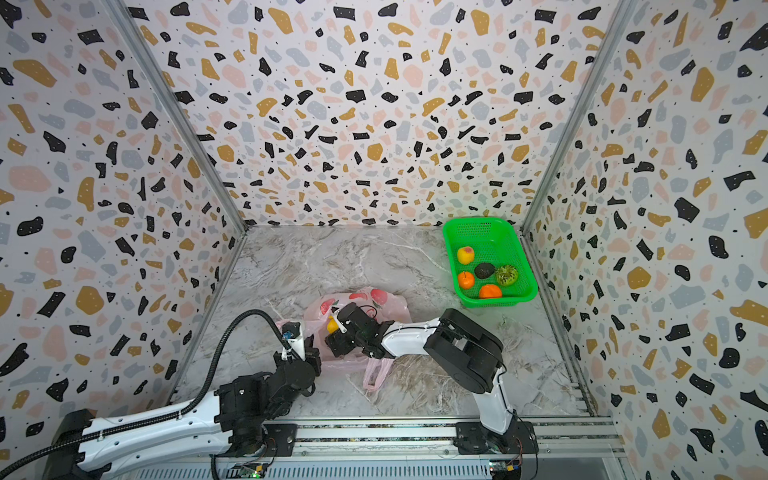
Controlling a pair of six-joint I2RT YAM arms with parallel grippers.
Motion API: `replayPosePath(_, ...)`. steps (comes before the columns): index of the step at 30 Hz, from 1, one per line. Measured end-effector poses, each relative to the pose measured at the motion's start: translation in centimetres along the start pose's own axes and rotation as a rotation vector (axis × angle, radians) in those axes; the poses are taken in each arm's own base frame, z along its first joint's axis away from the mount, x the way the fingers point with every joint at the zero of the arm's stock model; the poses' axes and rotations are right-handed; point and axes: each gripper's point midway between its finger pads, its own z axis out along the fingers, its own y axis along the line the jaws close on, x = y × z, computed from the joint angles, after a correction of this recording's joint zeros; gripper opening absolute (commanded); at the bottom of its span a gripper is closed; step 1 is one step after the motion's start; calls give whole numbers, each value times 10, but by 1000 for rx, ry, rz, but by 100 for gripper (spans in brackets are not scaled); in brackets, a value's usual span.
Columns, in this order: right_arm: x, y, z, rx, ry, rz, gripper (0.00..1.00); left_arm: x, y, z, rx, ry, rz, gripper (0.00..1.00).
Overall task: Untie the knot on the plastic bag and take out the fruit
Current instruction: 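Close the right gripper on the yellow lemon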
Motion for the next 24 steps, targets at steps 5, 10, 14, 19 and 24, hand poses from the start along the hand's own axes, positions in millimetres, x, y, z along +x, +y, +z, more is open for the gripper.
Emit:
replayPosePath(5, 4, -3, 7, 37, 2, -25, 81, 3, 3, 0, -11, 9, -3, 0)
replayPosePath(10, -8, -5, 10, 71, -40, -47, 57, 2, 4, -1, -9, 5, -12, 0)
replayPosePath(14, -11, -7, 10, 91, -54, -65, 43, 1, 5, -2, -7, 2, -16, 0)
replayPosePath(19, -11, -8, 9, 98, -54, -72, 41, -2, 6, -3, -5, -7, -28, 0)
replayPosePath(24, -11, -7, -2, 94, -46, -75, 40, -3, 7, -4, -7, -11, -31, 0)
